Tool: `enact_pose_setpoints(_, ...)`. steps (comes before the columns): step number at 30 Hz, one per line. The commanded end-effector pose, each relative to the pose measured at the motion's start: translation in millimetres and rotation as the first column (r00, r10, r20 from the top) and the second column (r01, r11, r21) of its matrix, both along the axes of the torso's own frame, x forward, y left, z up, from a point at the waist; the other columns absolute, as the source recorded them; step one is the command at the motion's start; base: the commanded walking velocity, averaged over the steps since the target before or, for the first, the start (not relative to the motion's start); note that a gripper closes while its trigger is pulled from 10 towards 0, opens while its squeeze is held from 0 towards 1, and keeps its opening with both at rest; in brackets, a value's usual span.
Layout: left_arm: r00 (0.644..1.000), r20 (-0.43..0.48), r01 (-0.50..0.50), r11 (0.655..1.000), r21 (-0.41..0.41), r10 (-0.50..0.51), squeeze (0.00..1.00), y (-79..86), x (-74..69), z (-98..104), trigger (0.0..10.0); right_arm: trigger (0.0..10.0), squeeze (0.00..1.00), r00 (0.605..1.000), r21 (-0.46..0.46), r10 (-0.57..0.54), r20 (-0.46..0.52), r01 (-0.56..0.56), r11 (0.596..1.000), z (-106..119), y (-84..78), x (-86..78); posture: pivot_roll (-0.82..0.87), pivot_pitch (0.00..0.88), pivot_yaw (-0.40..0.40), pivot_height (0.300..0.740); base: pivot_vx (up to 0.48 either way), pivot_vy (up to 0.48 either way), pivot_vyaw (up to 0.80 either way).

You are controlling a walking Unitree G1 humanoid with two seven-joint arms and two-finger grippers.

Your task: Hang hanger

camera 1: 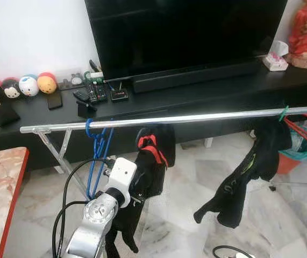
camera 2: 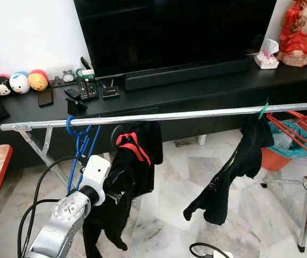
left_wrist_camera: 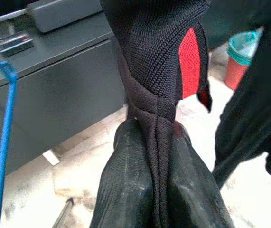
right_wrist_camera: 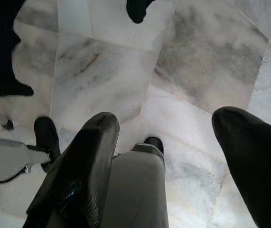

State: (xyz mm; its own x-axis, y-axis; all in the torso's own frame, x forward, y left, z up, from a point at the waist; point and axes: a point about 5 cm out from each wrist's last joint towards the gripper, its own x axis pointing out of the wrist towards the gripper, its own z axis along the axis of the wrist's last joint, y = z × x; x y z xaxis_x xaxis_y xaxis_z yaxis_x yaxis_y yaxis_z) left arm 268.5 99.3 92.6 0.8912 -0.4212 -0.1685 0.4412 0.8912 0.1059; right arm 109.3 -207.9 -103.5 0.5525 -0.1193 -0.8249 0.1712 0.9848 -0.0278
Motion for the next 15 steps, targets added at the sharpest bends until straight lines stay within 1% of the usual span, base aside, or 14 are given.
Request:
enact_pose_setpoints(1,1.0,0.028,-0.008,1.0,-0.003,0.008,0.0,3.5,0.5,8.0,10.0,10.0,0.0,1.0,0.005,0.008,0.009,-0.008,1.0,0.5,3.0,3.4,0.06,0.0,0.041,0.74,0.0,0.0,0.68)
enact_pose_setpoints(3,1.0,0.028,-0.008,1.0,-0.003,0.008,0.0,4.0,0.6,8.0,10.0,10.0,0.0,1.0,0.009,0.004,0.011,-0.004,1.0,0.5,3.5,3.3,0.06,0.0,0.042,0.74,0.0,0.0,0.42)
enact_pose_setpoints(15,1.0,0.025,0.001,1.0,0.001,-0.001,0.0,3.6,0.8,8.0,10.0,10.0,0.0,1.0,0.008,0.01,0.011,-0.01,1.0,0.4,4.5,3.4,0.06,0.0,0.045,0.74,0.0,0.0,0.0)
